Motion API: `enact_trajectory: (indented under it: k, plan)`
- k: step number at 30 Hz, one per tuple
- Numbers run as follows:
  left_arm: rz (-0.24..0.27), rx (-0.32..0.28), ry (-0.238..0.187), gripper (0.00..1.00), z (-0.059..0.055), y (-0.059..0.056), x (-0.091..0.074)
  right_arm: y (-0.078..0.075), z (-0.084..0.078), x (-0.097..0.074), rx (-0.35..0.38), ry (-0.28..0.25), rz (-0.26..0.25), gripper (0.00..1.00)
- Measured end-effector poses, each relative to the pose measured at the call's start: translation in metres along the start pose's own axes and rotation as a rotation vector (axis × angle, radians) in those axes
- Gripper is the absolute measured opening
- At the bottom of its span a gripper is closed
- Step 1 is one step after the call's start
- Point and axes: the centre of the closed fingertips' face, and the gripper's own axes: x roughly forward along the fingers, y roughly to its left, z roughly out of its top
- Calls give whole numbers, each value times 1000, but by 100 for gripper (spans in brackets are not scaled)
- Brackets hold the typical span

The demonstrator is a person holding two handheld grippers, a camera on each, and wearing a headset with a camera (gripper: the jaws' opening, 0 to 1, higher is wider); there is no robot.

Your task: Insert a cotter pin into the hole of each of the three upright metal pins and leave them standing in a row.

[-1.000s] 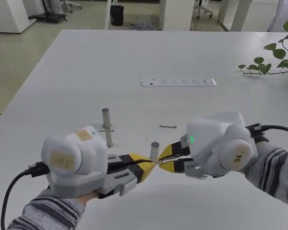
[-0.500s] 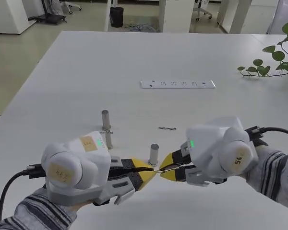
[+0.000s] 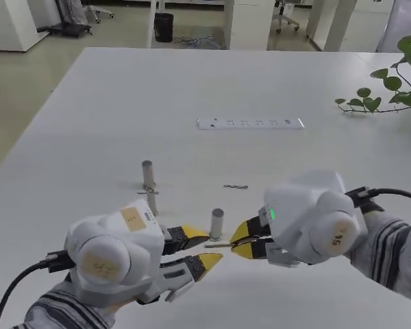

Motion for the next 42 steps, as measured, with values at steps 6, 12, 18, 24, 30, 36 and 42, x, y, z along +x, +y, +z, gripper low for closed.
enact_trajectory:
  k: [6, 12, 18, 24, 30, 36, 42]
  plan:
    - [92, -13, 27, 21, -11, 14, 10, -13, -21, -2, 41, 60, -45, 0]
    - [165, -61, 28, 23, -17, 29, 20, -24, -40, 0, 97, 108, -78, 0]
    - [203, -92, 31, 23, -21, 40, 34, -31, -53, 4, 162, 136, -93, 0]
    - [236, -111, 50, 23, -28, 51, 48, -40, -67, 9, 225, 171, -119, 0]
    - [255, -147, 62, 24, -33, 59, 59, -44, -74, 14, 239, 194, -131, 0]
    - [259, -167, 80, 24, -37, 63, 69, -46, -73, 22, 260, 189, -135, 0]
    - [251, -180, 96, 22, -41, 62, 80, -45, -72, 27, 269, 184, -126, 0]
